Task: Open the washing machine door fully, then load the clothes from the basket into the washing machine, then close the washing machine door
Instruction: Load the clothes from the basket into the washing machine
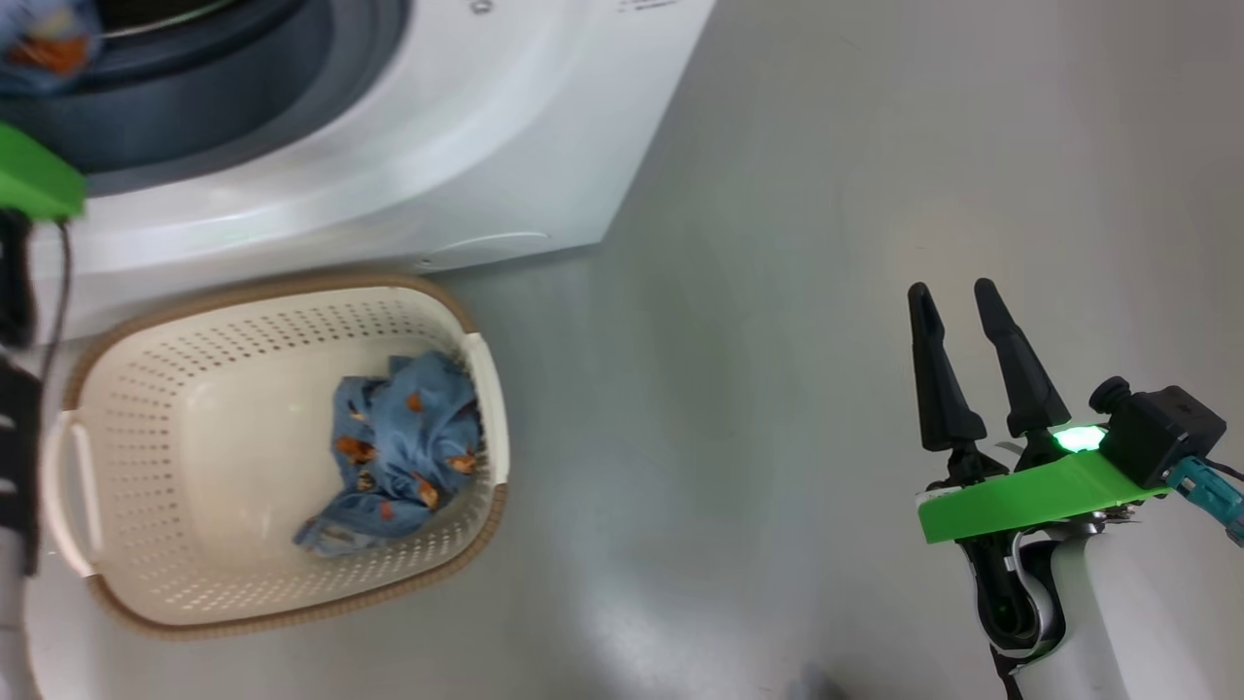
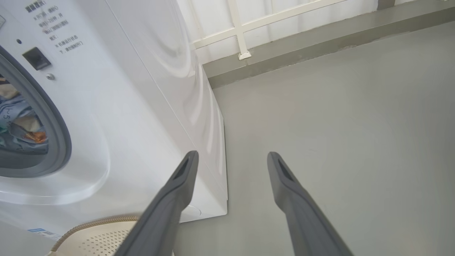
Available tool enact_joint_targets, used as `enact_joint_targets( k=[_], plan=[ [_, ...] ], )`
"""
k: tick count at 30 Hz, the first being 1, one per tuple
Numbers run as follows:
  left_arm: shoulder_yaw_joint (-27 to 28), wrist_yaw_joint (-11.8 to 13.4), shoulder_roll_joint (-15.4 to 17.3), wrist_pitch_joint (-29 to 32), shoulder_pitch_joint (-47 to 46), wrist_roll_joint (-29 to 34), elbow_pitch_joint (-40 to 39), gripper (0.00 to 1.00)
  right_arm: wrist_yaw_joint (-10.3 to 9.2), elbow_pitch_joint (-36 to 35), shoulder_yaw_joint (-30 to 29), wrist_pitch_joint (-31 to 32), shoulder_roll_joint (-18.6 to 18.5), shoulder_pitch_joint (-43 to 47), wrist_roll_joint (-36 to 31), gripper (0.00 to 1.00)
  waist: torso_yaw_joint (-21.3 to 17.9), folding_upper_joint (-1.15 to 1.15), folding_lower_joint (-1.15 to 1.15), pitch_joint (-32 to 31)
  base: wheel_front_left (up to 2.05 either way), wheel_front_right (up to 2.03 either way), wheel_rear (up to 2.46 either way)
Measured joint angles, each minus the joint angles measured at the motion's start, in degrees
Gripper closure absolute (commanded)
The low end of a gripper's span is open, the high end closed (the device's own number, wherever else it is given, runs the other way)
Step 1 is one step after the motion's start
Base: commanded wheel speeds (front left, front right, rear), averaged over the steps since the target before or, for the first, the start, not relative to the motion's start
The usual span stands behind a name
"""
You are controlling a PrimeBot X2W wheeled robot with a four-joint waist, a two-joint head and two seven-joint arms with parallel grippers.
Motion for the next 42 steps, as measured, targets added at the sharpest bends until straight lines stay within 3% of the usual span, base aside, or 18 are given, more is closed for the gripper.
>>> enact_joint_targets(
  k=[2, 3, 4, 5, 12, 19, 42],
  plan=[
    [0.58, 0.0, 0.48, 0.0, -1.97, 0.01, 0.21, 1.0, 0.0, -0.09, 0.29, 0.0, 0.02, -0.01, 0.41, 0.0, -0.86, 0.0, 0.0, 0.71, 0.0, 0.0, 0.0],
    [1.24, 0.0, 0.76, 0.0, -2.98, 0.19, 0.37, 0.9, 0.0, -0.13, 0.36, 0.0, 0.02, -0.02, 0.47, 0.0, -1.26, 0.0, 0.0, 1.09, 0.0, 0.0, 0.0],
    [1.87, 0.01, 1.13, 0.0, -3.83, 0.65, 0.48, 0.28, 0.0, -0.13, 0.42, 0.0, 0.02, -0.05, 0.52, 0.0, -1.64, 0.0, 0.0, 1.45, 0.0, 0.0, 0.0],
    [2.55, 0.05, 1.46, 0.0, -4.54, 1.22, 0.59, 0.0, 0.0, -0.18, 0.48, 0.0, 0.03, -0.16, 0.77, 0.0, -2.03, 0.0, 0.0, 1.82, 0.0, 0.0, 0.0],
    [5.16, 0.07, 1.71, -0.05, -5.55, 4.46, 1.15, 0.0, 0.0, -0.43, 0.52, 0.0, 0.12, -1.08, 0.89, 0.0, -3.94, 0.0, 0.0, 3.63, 0.0, 0.0, 0.0],
    [6.87, 0.07, 0.16, -0.07, -4.85, 5.23, 1.43, 0.0, 0.0, -0.42, 0.27, 0.0, 0.13, -1.14, 0.87, 0.0, -3.38, 0.0, 0.0, 3.4, 0.0, 0.0, 0.0],
    [9.18, 0.05, -9.27, -0.05, 18.46, 6.24, -6.03, 0.0, 0.0, 2.23, -1.02, 0.0, 0.01, 0.09, -3.65, 0.0, 2.46, 0.0, 0.0, -6.26, 0.0, 0.0, 0.0]
  ],
)
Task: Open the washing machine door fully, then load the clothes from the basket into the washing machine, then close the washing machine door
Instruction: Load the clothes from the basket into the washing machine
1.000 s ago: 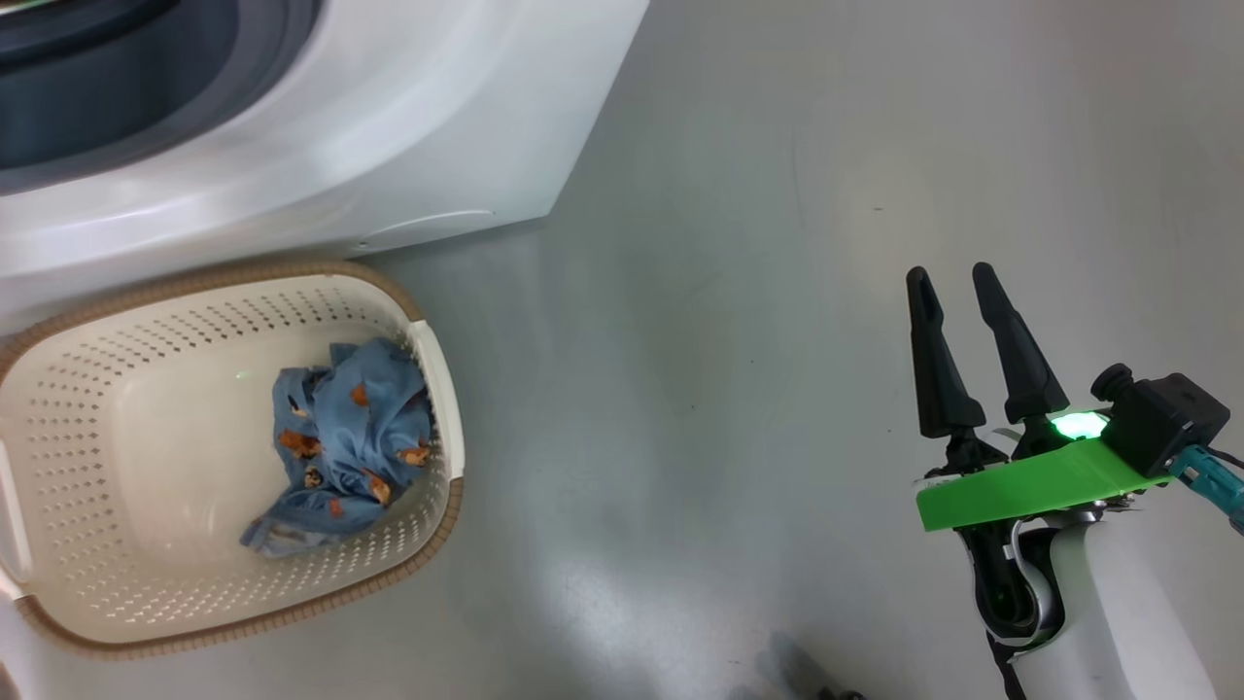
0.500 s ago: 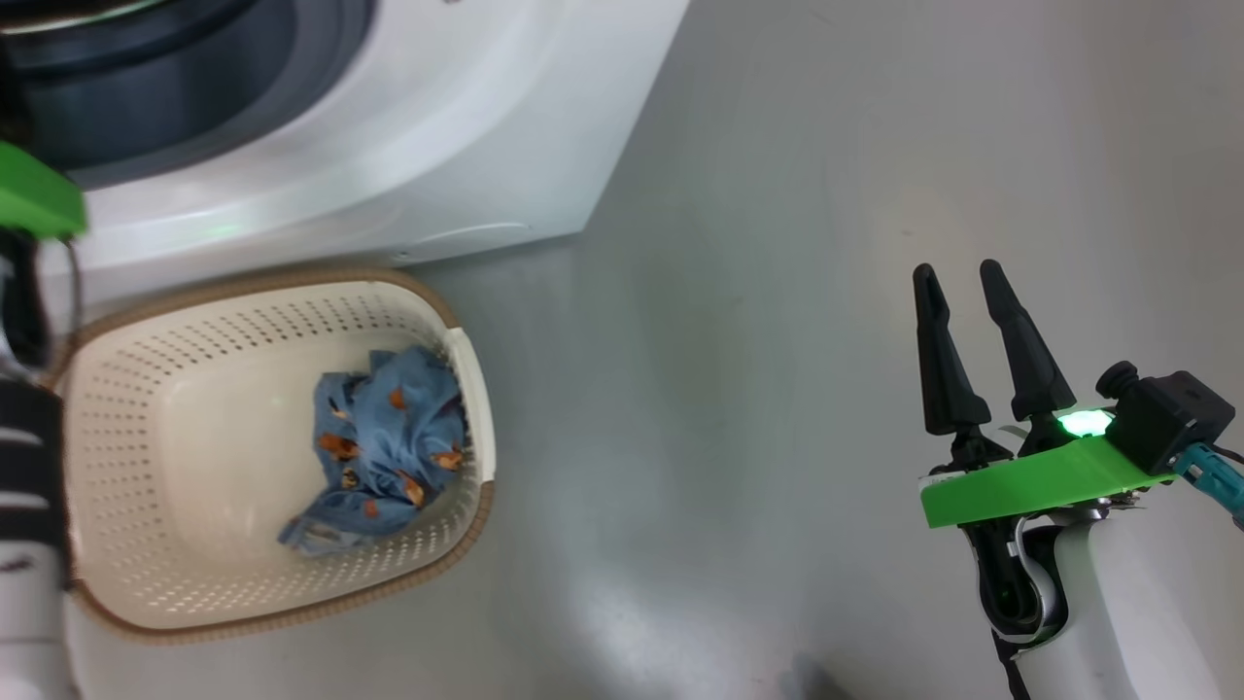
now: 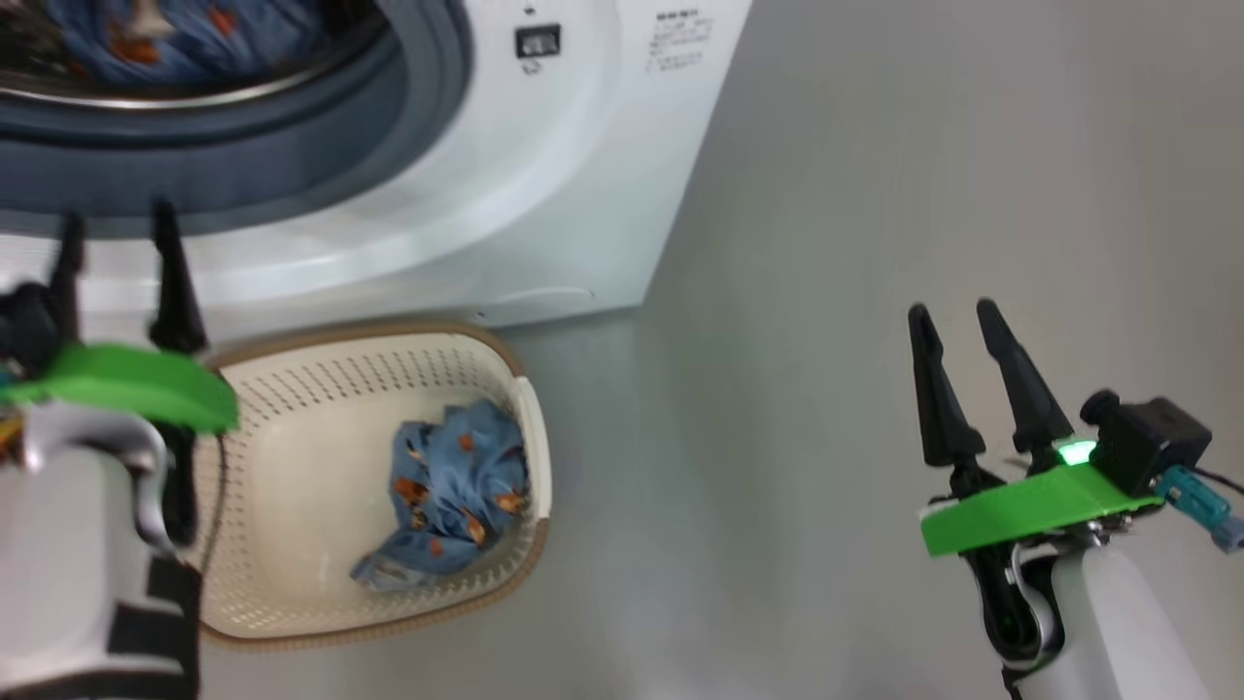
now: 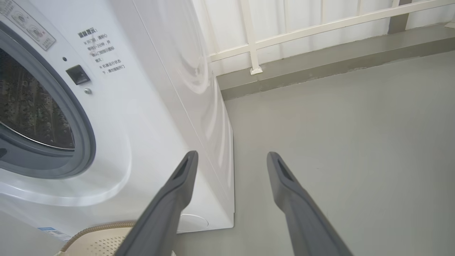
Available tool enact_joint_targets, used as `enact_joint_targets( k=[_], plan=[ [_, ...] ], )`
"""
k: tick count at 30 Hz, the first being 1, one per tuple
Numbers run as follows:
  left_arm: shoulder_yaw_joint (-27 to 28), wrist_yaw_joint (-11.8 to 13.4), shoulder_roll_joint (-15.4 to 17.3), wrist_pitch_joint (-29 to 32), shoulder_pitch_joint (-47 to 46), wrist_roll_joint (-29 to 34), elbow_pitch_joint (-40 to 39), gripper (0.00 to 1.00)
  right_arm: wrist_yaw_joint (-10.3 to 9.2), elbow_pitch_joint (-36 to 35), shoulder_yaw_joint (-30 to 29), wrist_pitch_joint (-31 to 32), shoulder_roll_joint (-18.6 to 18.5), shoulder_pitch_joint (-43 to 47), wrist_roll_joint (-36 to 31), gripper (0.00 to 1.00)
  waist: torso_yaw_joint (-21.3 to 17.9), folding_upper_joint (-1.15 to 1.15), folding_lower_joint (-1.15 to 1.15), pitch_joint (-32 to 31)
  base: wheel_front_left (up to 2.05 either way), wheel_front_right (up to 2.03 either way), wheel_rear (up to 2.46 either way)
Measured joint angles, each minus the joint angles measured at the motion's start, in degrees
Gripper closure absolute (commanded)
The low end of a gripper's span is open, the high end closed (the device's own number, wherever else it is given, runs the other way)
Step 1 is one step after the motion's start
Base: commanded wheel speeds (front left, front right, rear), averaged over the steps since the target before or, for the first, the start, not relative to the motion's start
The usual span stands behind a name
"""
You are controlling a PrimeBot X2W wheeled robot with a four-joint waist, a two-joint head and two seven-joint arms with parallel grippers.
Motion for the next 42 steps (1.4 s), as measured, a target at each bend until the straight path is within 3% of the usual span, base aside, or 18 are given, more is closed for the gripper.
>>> enact_joint_targets(
  k=[14, 28, 42],
  plan=[
    [0.27, 0.0, -3.26, 0.0, 14.16, 2.01, -6.14, 0.0, 0.0, 1.83, -0.07, 0.0, -2.94, 6.66, -0.02, 0.0, 4.22, 0.0, 0.0, -9.85, 0.0, 0.0, 0.0],
    [-0.2, 0.0, -3.8, 0.01, 29.31, 2.02, -13.05, 0.0, 0.0, 2.18, -0.47, 0.0, -4.98, 14.33, 0.56, 0.0, 7.27, 0.0, 0.0, -19.11, 0.0, 0.0, 0.0],
    [-0.25, 0.0, -4.26, 0.03, 40.91, 2.03, -21.14, 0.0, 0.0, 1.37, -3.47, 0.01, -5.33, 19.94, 0.57, 0.0, 9.83, 0.0, 0.0, -23.46, 0.0, 0.0, 0.0]
  ],
)
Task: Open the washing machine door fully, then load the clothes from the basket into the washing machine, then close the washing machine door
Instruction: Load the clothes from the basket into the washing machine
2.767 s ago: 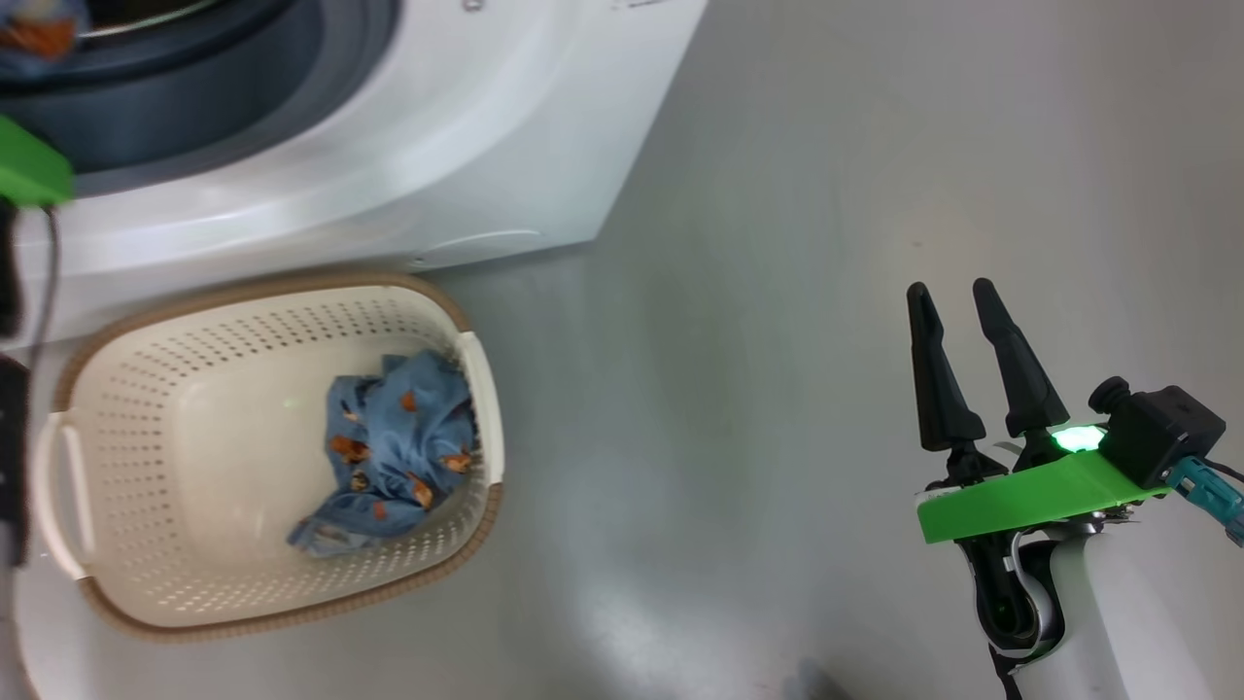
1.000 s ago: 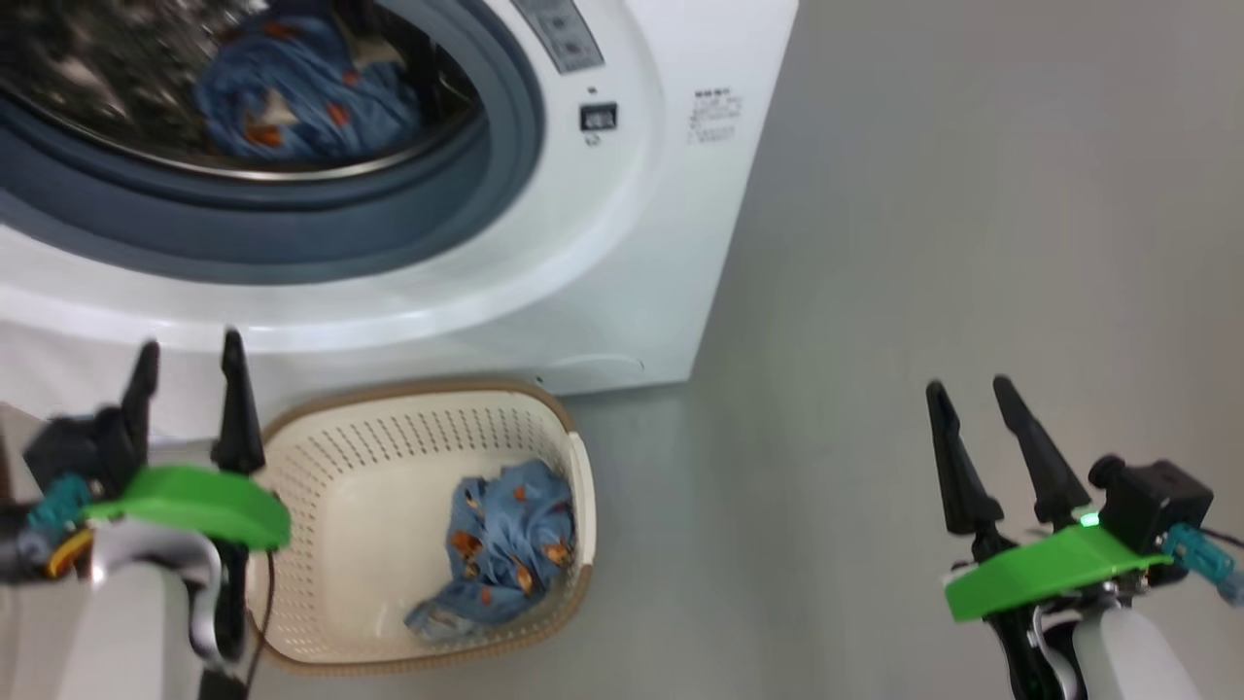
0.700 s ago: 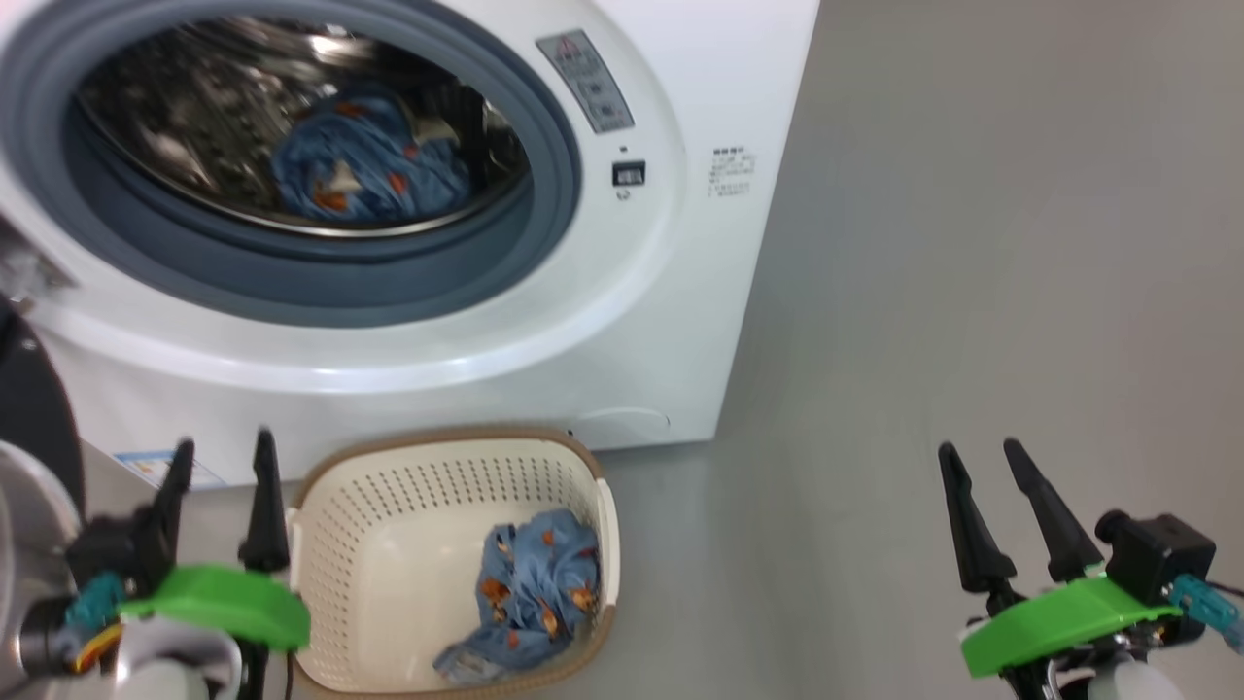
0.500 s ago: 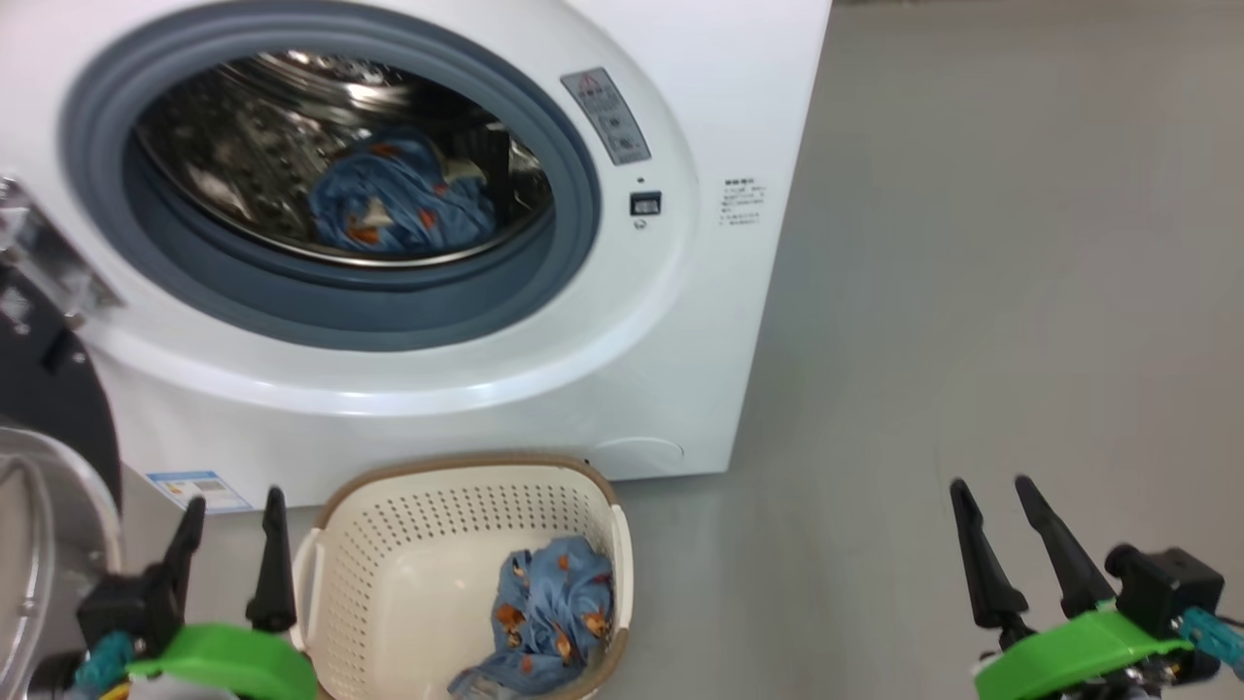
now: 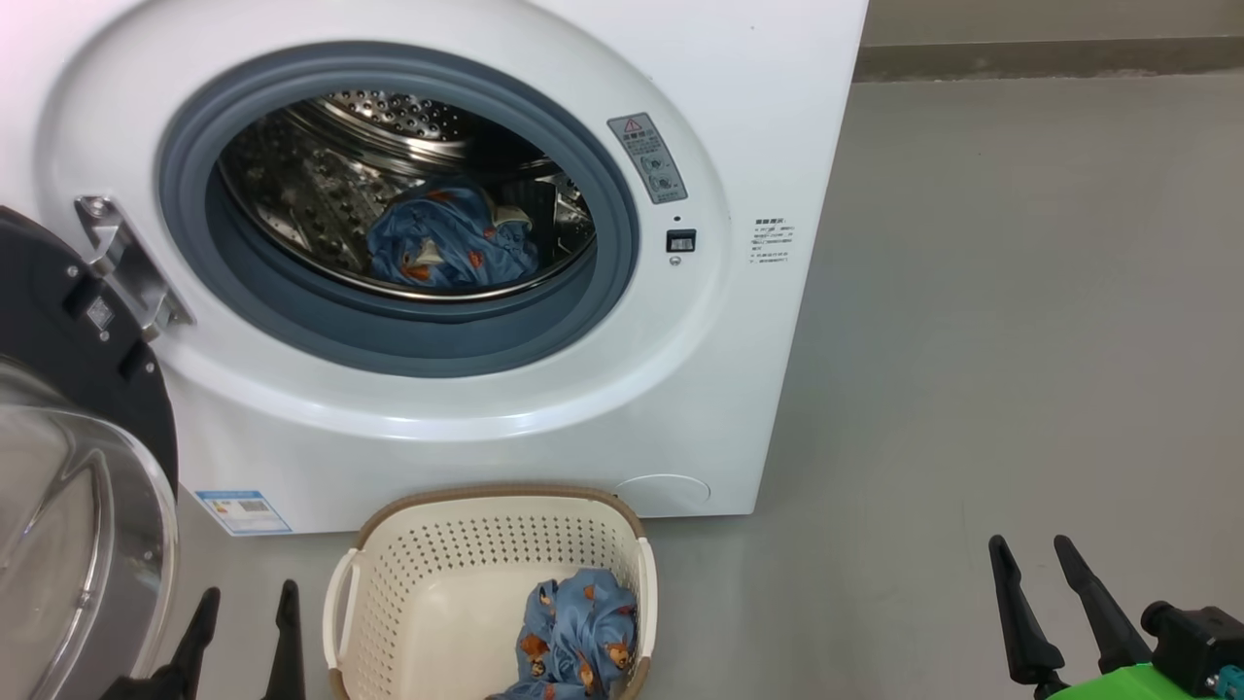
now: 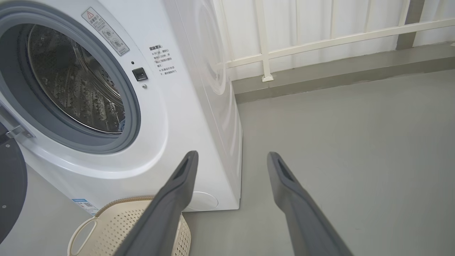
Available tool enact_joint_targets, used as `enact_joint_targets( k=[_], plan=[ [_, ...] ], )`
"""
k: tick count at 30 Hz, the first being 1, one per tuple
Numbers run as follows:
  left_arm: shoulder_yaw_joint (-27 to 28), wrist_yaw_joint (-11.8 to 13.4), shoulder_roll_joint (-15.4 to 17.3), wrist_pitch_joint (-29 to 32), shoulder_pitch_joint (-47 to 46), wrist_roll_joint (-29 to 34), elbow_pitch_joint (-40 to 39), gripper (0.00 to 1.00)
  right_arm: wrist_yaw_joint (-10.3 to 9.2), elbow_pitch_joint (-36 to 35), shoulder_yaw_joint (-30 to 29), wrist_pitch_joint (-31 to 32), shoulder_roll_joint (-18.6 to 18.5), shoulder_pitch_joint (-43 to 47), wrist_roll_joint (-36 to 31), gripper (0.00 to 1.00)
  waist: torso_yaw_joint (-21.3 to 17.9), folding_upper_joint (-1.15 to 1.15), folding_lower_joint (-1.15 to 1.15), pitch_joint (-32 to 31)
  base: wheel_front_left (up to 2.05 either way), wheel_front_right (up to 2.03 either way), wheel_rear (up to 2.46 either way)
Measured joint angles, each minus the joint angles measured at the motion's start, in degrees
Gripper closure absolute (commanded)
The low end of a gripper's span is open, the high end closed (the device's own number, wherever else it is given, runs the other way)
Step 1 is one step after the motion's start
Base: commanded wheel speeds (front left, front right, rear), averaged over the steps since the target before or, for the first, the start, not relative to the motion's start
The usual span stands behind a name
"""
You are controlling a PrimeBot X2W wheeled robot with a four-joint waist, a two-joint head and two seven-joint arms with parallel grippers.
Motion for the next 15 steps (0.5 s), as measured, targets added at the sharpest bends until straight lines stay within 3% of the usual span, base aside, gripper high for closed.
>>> enact_joint_targets(
  k=[15],
  plan=[
    [0.75, 0.0, -0.78, 0.02, 0.85, 0.48, -1.38, 0.0, 0.0, -0.31, -0.23, 0.0, 0.73, 0.12, 0.0, 0.0, -0.03, 0.0, 0.0, 1.1, 0.0, 0.0, 0.0]
  ],
)
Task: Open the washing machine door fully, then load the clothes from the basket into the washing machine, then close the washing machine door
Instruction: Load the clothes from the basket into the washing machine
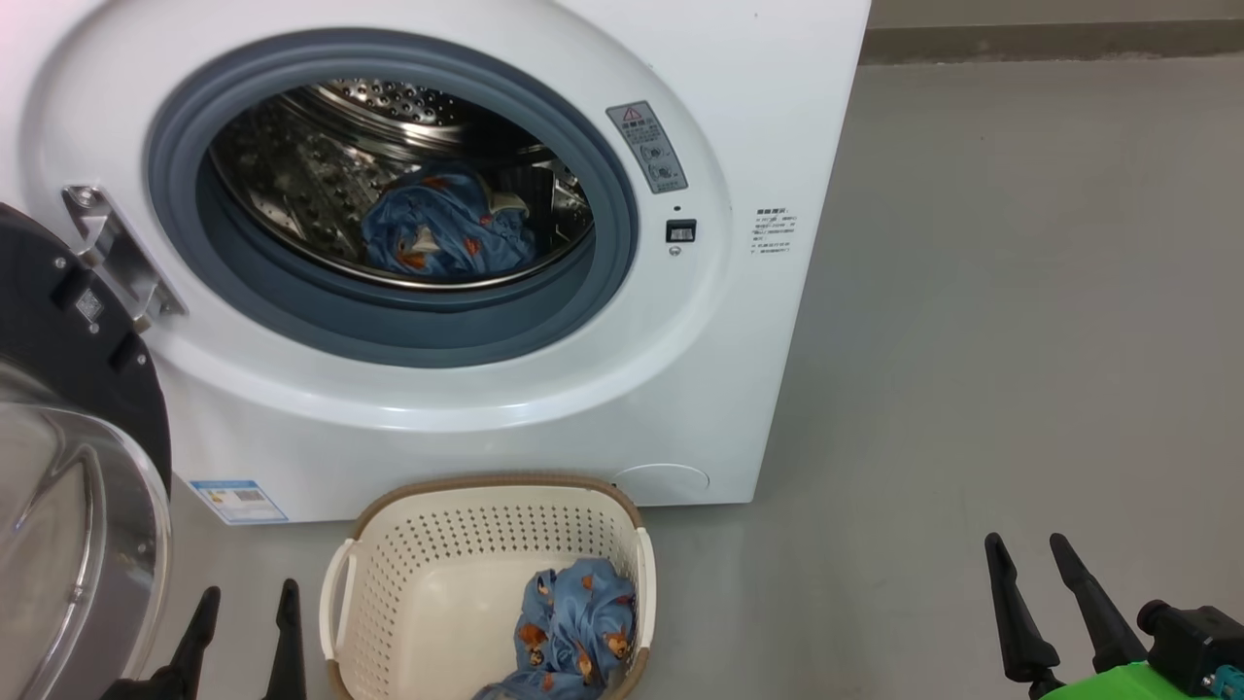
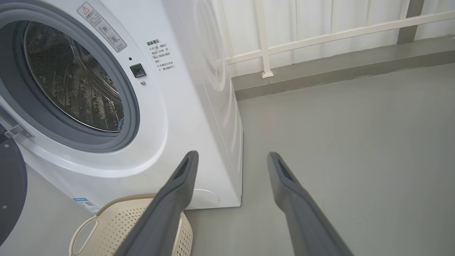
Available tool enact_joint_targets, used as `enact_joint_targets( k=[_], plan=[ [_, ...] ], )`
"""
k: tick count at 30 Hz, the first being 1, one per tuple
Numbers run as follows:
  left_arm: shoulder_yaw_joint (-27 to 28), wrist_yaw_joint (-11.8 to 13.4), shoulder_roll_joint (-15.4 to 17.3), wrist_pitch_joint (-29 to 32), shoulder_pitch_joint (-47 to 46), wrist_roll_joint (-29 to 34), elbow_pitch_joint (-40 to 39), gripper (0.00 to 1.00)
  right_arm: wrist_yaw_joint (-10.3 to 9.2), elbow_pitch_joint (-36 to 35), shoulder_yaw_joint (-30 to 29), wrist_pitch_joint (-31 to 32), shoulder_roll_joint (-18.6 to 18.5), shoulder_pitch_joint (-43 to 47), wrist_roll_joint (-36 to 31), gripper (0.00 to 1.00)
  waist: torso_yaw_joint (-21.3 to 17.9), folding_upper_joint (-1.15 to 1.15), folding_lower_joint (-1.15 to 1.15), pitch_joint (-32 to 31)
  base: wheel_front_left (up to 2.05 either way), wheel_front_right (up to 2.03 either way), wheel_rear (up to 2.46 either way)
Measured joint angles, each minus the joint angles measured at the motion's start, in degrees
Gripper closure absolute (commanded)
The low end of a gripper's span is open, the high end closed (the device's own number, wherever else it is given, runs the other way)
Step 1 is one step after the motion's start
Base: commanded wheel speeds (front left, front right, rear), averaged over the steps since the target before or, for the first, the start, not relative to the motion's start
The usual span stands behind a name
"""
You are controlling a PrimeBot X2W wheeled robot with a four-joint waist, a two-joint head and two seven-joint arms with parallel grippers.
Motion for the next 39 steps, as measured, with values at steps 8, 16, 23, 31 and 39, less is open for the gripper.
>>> enact_joint_targets(
  k=[8, 16, 23, 31, 39],
  plan=[
    [-0.69, 0.0, -0.05, 0.0, -0.8, -0.07, 0.85, 0.0, 0.0, -0.65, -0.13, 0.0, 0.55, -0.71, -0.01, 0.0, -0.2, 0.0, 0.0, 2.31, 0.0, 0.0, 0.0],
    [-5.67, 0.0, 0.05, 0.0, -6.44, -1.67, 5.36, 0.0, 0.0, -1.89, -0.55, 0.0, 1.48, -6.16, -0.09, 0.0, -0.97, 0.0, 0.0, 7.94, 0.0, 0.0, 0.0],
    [-11.57, 0.0, 1.49, 0.0, -13.9, -5.36, 11.38, 0.0, 0.0, -2.47, -0.86, 0.0, 2.75, -10.35, -0.18, 0.0, -1.94, 0.0, 0.0, 14.17, 0.0, 0.0, 0.0],
    [-16.36, 0.0, 3.47, 0.01, -21.91, -8.53, 17.52, 0.0, 0.0, -3.1, -0.64, -0.01, 4.09, -14.74, -0.26, 0.0, -3.29, 0.0, 0.0, 20.76, 0.0, 0.0, 0.0],
    [-24.31, 0.0, 6.21, 0.0, -29.73, -13.36, 25.62, 0.0, 0.0, -3.72, -0.14, -0.01, 4.47, -18.46, -0.26, 0.0, -5.49, 0.0, 0.0, 27.67, 0.0, 0.0, 0.0]
  ],
)
